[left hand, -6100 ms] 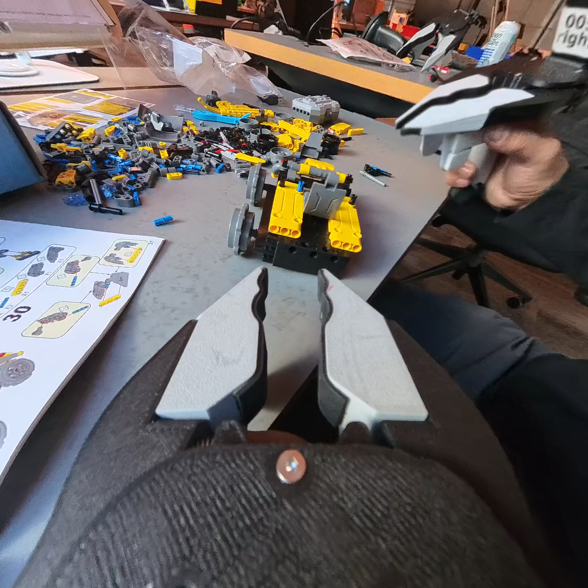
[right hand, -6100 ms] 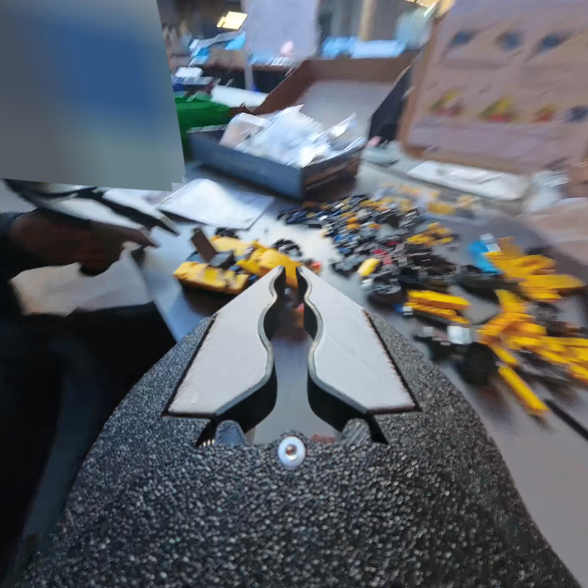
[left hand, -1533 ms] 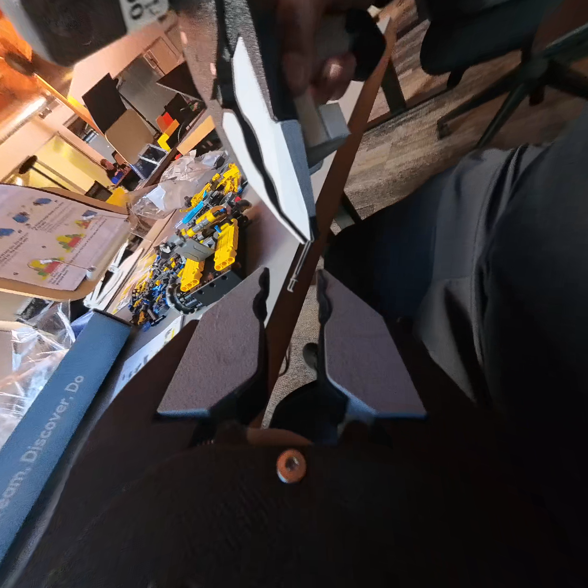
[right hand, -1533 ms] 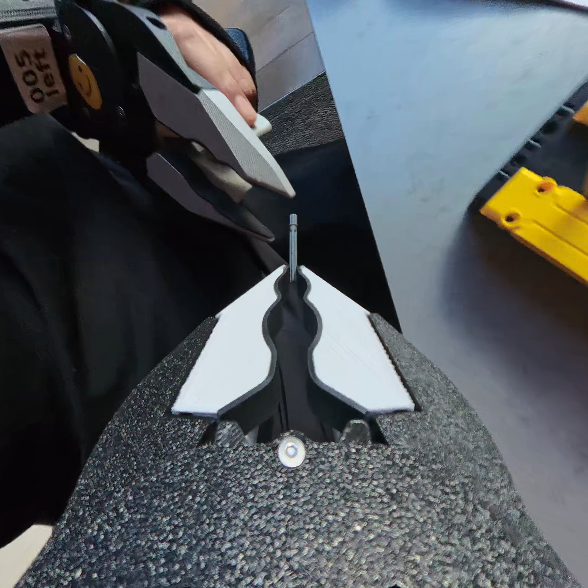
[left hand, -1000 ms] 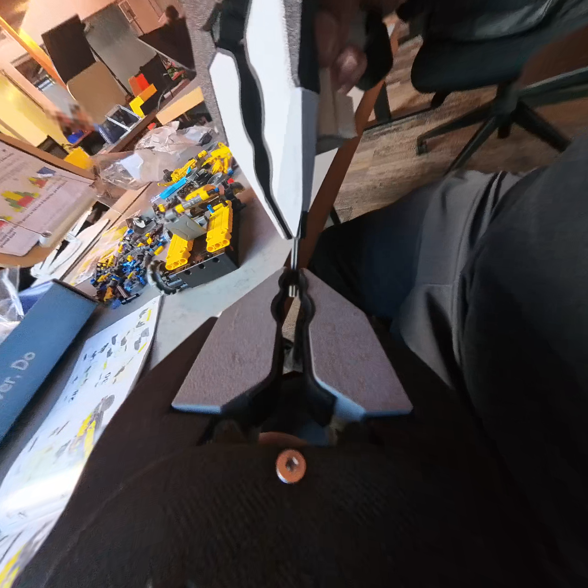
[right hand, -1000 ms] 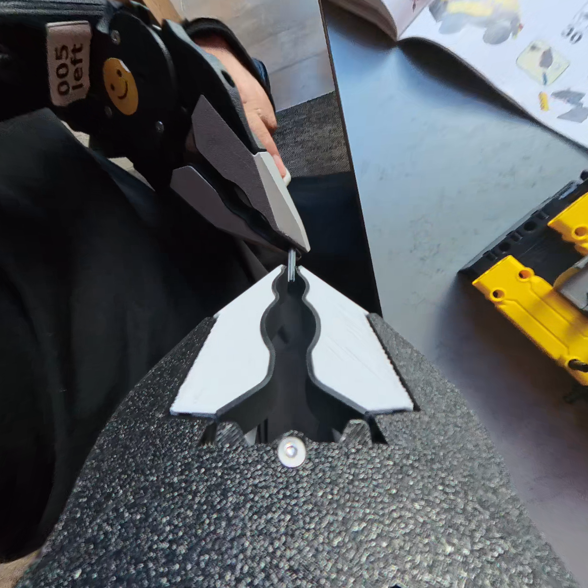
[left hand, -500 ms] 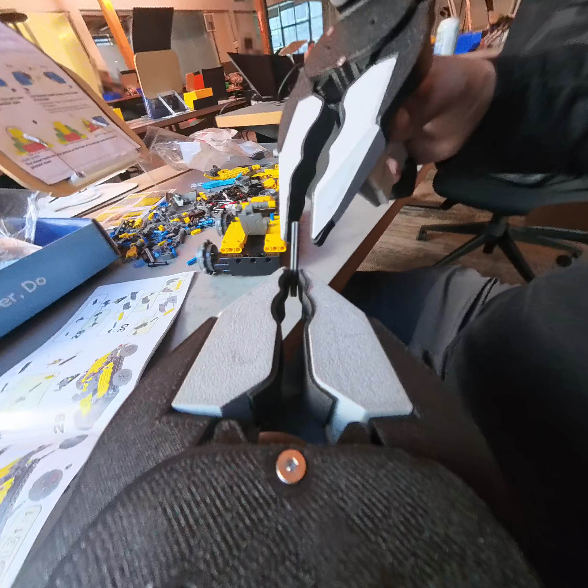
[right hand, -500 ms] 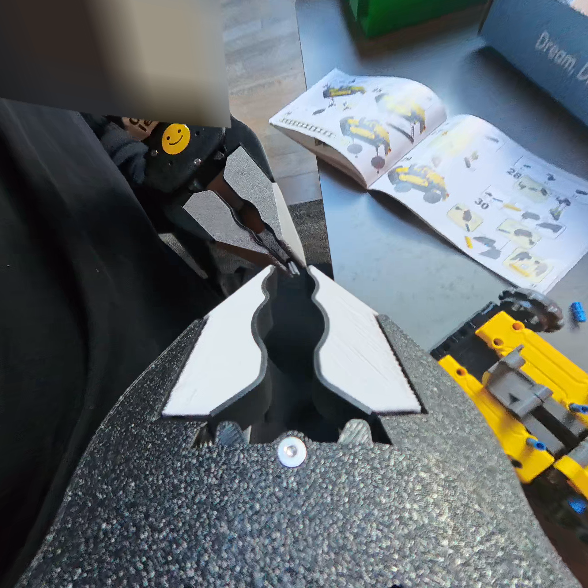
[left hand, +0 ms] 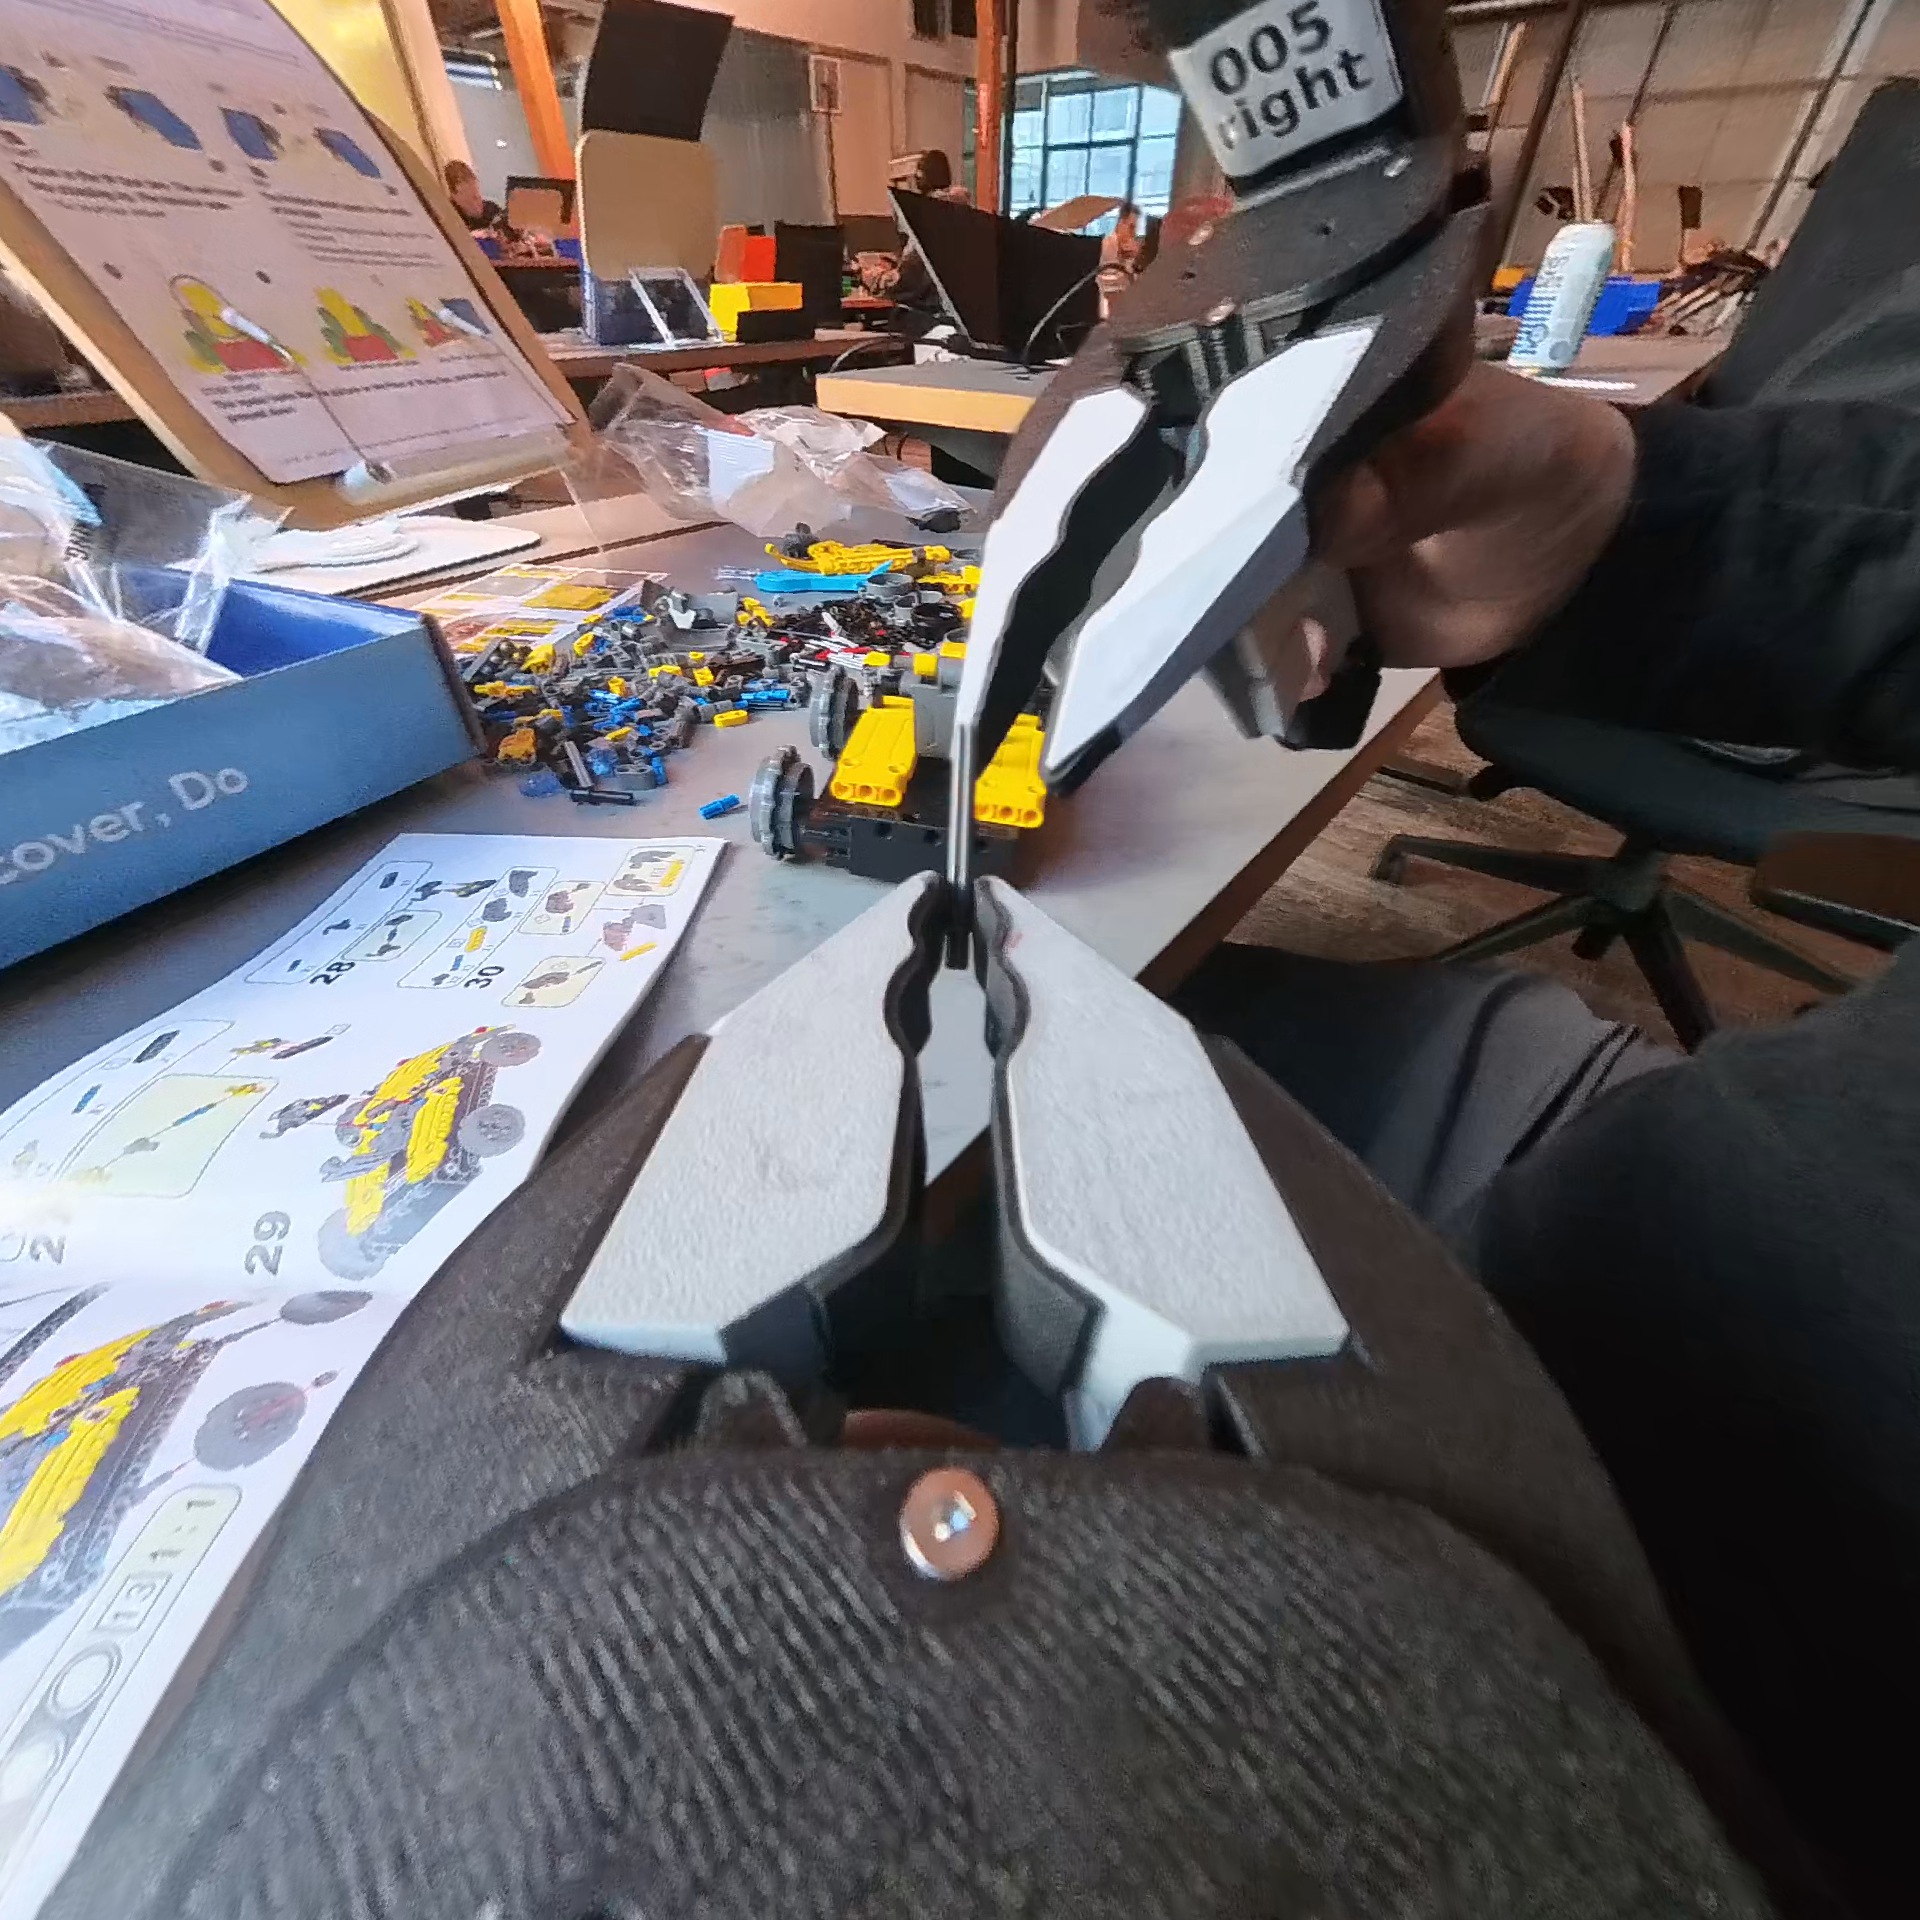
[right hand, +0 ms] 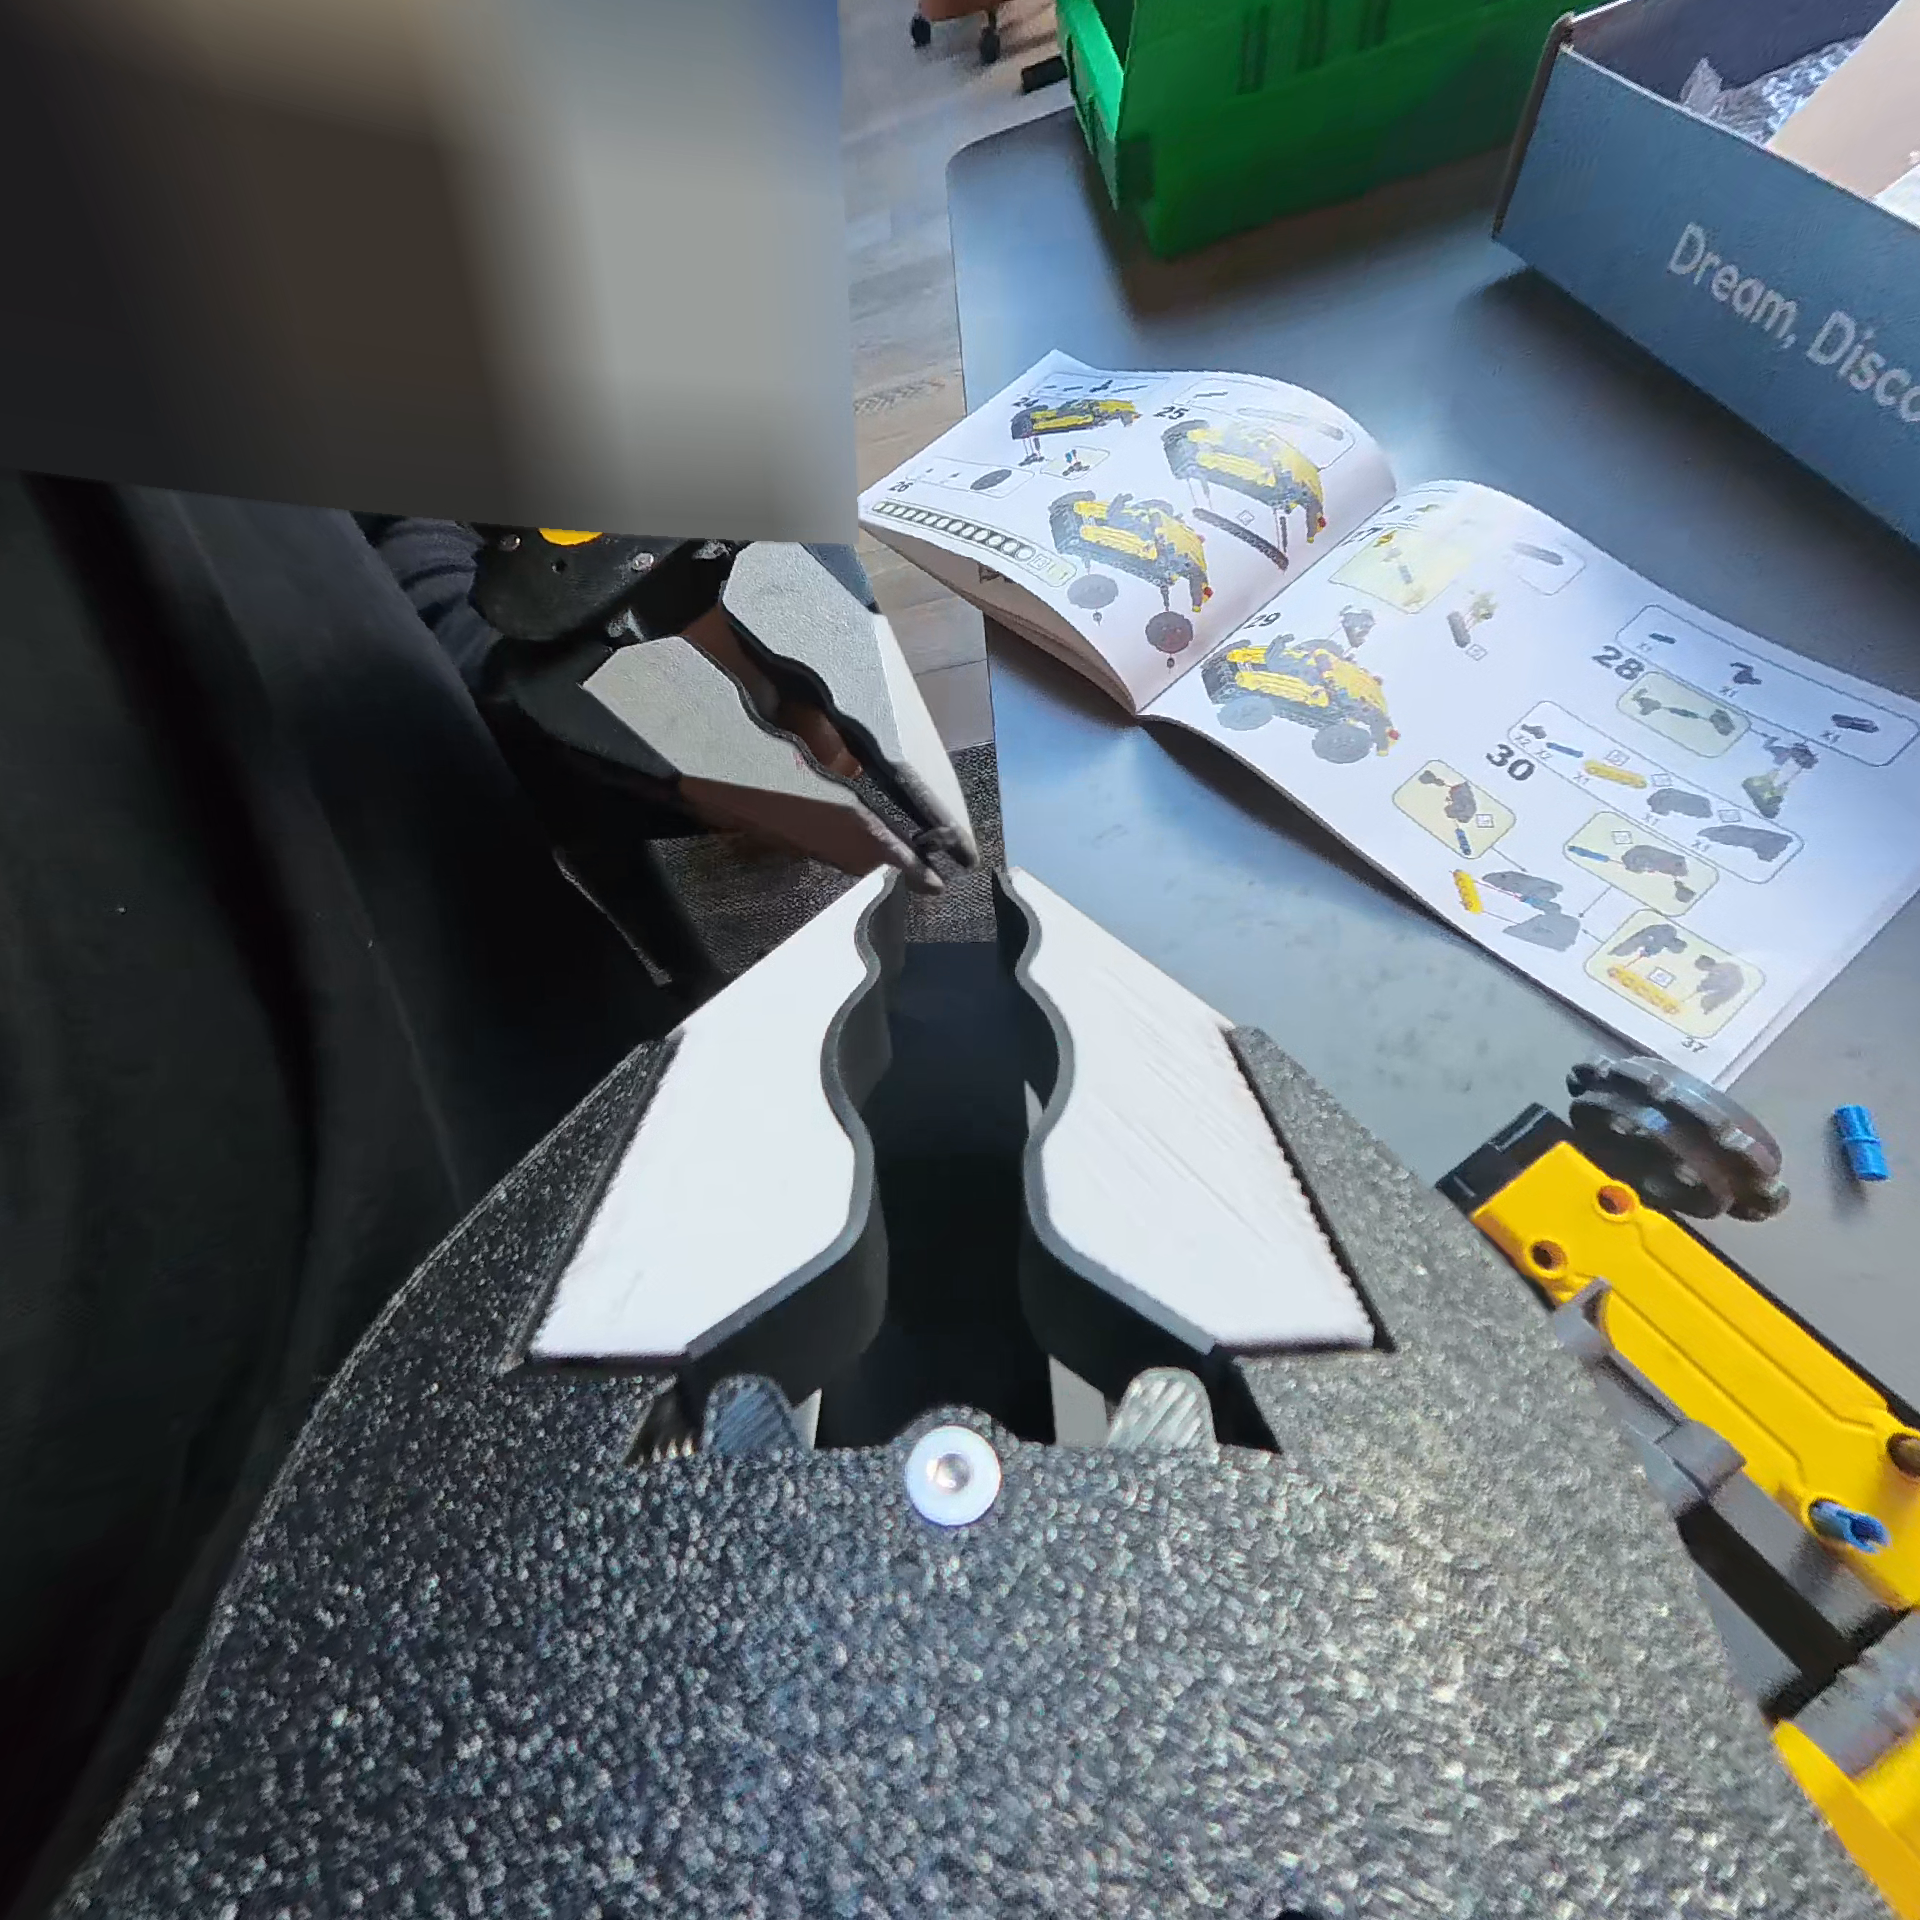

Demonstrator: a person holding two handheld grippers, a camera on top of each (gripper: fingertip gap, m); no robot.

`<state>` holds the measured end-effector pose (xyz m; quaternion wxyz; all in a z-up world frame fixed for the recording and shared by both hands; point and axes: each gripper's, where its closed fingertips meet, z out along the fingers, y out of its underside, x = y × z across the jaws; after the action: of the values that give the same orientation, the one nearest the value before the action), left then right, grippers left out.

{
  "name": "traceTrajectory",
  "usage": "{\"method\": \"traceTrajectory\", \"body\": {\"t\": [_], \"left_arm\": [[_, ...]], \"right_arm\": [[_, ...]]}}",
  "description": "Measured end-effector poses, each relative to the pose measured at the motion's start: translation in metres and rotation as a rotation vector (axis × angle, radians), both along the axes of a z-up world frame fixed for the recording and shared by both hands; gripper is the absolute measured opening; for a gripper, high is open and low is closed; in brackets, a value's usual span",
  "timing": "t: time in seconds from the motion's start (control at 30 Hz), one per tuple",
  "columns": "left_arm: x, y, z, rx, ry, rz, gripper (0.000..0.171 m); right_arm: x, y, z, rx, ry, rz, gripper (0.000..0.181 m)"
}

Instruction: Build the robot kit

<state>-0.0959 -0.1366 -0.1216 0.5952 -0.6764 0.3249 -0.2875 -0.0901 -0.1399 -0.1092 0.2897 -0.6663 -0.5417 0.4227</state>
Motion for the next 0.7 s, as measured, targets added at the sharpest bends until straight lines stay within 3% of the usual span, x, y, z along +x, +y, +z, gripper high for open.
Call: {"method": "traceTrajectory", "body": {"t": [0.33, 0.5, 0.7], "left_arm": [[-0.01, 0.009, 0.0, -0.033, -0.032, 0.069, 0.002], [-0.045, 0.023, 0.027, -0.012, -0.227, 0.202, 0.002], [-0.052, 0.03, 0.021, -0.065, -0.244, 0.219, 0.001]], "right_arm": [[0.007, 0.008, 0.004, 0.018, 0.016, -0.043, 0.017], [0.008, 0.012, 0.006, 0.026, 0.027, -0.072, 0.017], [0.0, 0.018, 0.012, 0.022, 0.057, -0.09, 0.019]]}}
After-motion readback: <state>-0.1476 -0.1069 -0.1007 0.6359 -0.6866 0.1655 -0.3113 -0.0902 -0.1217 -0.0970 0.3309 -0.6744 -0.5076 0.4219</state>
